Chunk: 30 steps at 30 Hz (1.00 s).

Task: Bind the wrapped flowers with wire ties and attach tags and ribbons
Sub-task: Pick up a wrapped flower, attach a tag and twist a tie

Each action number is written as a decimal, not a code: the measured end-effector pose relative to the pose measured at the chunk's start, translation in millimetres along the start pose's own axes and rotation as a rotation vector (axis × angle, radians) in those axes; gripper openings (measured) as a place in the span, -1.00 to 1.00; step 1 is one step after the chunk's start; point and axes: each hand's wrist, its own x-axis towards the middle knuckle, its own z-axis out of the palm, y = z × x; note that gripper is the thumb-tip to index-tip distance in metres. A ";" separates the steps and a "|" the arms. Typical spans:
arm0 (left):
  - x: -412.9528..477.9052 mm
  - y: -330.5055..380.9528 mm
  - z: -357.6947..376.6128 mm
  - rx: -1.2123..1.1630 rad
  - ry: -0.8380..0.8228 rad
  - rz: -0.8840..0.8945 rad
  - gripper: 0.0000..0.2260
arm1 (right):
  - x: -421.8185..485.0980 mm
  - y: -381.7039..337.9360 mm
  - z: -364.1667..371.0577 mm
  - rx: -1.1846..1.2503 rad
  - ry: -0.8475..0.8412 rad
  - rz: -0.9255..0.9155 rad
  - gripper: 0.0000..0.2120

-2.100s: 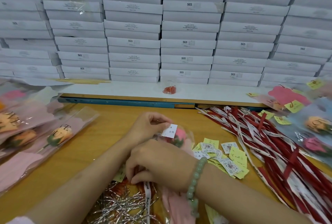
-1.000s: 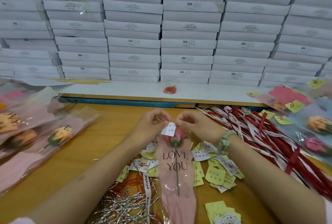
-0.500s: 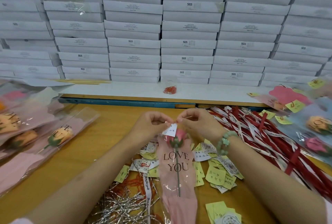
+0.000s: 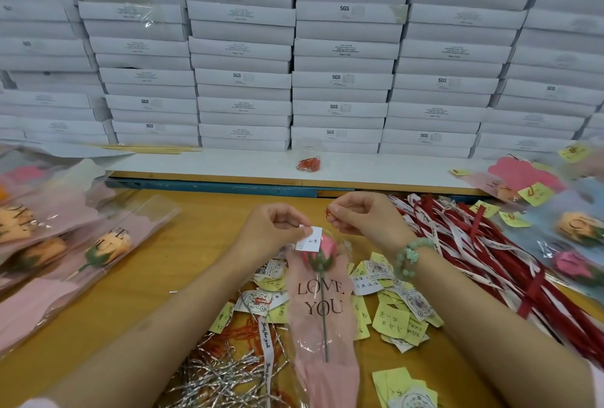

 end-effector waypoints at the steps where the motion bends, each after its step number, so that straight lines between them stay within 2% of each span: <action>1: 0.0 -0.1 0.2 0.002 0.003 -0.001 -0.91 | -0.5 -0.3 0.3 0.016 -0.003 0.006 -0.95; 4: 0.4 -0.3 0.6 0.013 0.008 0.008 -0.93 | -2.3 -0.9 0.1 0.006 -0.014 0.032 -0.93; 7: 1.0 -0.6 1.1 0.014 0.008 0.013 -0.95 | -2.7 -0.3 0.3 -0.105 -0.039 0.051 -0.97; 11: 2.0 -1.8 0.0 0.019 -0.007 0.011 -0.95 | -1.5 1.2 1.1 -0.235 -0.034 0.015 -0.81; 15: 2.5 -2.5 -1.1 0.027 0.002 0.015 -0.88 | -1.4 1.7 2.7 -0.312 -0.078 -0.074 -0.75; 19: 1.9 -3.6 -0.3 0.024 0.008 0.034 -0.82 | -1.3 1.2 4.9 -0.300 -0.068 -0.093 -0.79; 24: 2.4 -4.4 0.7 0.030 0.009 0.048 -0.87 | -2.7 0.1 3.3 -0.226 -0.055 -0.090 -0.81; 30: 2.7 -4.0 1.6 0.019 0.001 0.037 -0.88 | -2.3 -0.1 4.1 -0.306 -0.012 -0.133 -0.82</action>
